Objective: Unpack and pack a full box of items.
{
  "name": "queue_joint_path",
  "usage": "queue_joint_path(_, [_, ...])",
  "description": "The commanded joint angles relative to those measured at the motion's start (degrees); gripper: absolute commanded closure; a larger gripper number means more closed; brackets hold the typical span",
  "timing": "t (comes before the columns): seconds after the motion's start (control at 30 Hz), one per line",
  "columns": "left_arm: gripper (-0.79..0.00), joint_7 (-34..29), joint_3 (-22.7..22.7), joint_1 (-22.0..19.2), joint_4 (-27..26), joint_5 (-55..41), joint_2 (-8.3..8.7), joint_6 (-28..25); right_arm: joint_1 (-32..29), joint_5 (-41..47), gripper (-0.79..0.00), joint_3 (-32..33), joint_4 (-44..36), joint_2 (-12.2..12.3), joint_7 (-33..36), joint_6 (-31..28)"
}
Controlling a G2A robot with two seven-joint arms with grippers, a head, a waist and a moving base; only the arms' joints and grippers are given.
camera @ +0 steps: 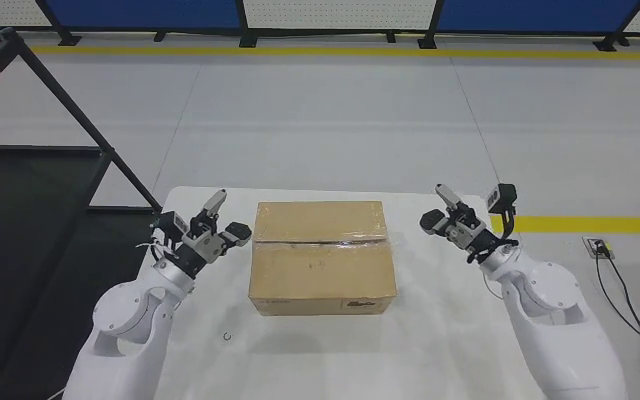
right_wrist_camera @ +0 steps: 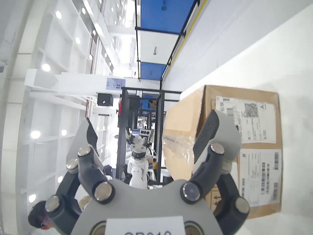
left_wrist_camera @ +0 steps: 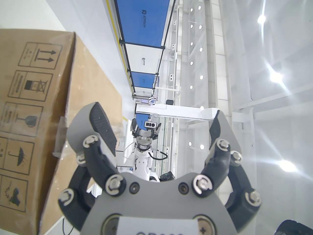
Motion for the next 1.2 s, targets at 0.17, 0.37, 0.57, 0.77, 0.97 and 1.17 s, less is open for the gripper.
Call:
queue_joint_path(0.17, [-0.785,0.04,-8.17,4.00,-1.33,-3.24,0.87,-1.73,-0.12,0.35,-0.785,-0.05,-0.49,-0.02,0.34,0.26])
queue_joint_path(0.37, [-0.785,-1.23,-12.33,7.68,-1.92,-5.26,1.36,-2.29,1.18,-2.82,-0.594,-5.09,-3.48,-0.39,4.30,3.77])
queue_joint_path(0.57, [-0.785,-1.76,-12.87,9.82,-2.85,-6.62,1.47,-2.65,7.14,-9.93,0.000,-11.43,-3.69,-1.06,4.65,13.60])
queue_joint_path(0.77, [-0.785,-2.29,-14.22,11.93,-4.48,-6.78,1.70,-3.82,7.14,-9.93,0.000,-11.43,-3.69,-1.06,4.65,13.60])
queue_joint_path(0.97, [-0.785,-2.81,-13.80,11.56,-4.30,-7.03,1.87,-3.29,6.42,-12.37,0.000,-12.01,-3.53,-1.26,-0.61,17.13])
queue_joint_path(1.17, [-0.785,-3.11,-13.49,10.98,-3.76,-6.78,2.08,-2.88,3.19,-12.49,0.000,-7.84,-3.96,-0.34,0.61,17.03])
